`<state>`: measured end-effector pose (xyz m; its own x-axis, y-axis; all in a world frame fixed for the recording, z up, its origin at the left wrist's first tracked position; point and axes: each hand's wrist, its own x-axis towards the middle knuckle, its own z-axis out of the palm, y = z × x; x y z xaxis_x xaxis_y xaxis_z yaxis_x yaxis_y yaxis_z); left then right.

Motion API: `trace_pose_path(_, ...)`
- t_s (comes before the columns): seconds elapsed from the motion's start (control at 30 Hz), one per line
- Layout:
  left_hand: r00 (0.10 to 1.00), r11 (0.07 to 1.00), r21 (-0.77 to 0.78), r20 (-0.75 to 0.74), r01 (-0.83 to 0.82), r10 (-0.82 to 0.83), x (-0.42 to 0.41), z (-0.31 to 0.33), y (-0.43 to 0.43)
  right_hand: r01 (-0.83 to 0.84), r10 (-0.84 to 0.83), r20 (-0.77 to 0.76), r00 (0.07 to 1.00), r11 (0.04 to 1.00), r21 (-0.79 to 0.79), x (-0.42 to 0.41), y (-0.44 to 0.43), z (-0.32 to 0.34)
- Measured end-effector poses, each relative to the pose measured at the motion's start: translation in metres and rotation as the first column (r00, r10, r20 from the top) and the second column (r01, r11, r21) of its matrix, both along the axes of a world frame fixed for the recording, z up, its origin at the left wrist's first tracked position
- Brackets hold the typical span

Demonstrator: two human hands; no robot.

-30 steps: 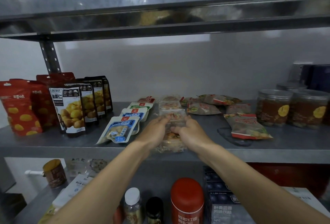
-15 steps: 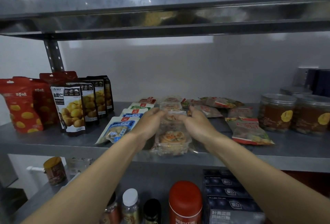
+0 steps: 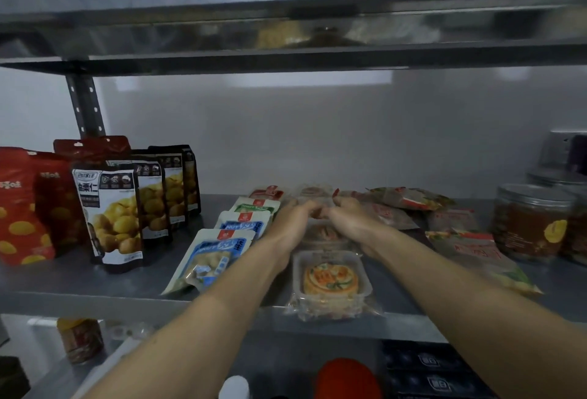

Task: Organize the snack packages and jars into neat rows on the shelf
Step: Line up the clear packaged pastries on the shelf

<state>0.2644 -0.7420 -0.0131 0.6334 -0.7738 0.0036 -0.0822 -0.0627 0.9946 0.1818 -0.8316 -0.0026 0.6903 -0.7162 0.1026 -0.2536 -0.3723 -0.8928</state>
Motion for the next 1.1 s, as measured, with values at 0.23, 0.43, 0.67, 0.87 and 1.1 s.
trace_pose_path(0.23,1.0,0.999,-0.044,-0.015,0.027,-0.027,-0.001,-0.009,-0.014,0.009,-0.012,-0.064,0.998,0.999,-0.043,0.001,-0.003,-0.006)
trace_pose_path(0.43,0.999,1.0,-0.001,0.032,0.014,-0.013,-0.001,-0.004,-0.009,0.005,-0.007,-0.037,0.999,0.999,-0.054,0.0,-0.009,-0.01)
trace_pose_path(0.67,0.979,0.989,0.016,0.142,-0.147,0.143,0.041,0.028,-0.018,0.068,-0.07,-0.012,0.997,0.994,-0.084,0.012,-0.038,0.013)
trace_pose_path(0.87,0.982,0.986,0.083,0.134,-0.145,0.134,0.072,0.032,-0.051,0.024,-0.024,-0.035,0.999,1.0,-0.005,0.037,-0.065,0.021)
trace_pose_path(1.1,0.986,0.983,0.114,0.103,-0.143,0.132,0.094,0.022,-0.089,-0.026,0.016,-0.131,0.991,0.997,-0.078,0.072,-0.095,0.016)
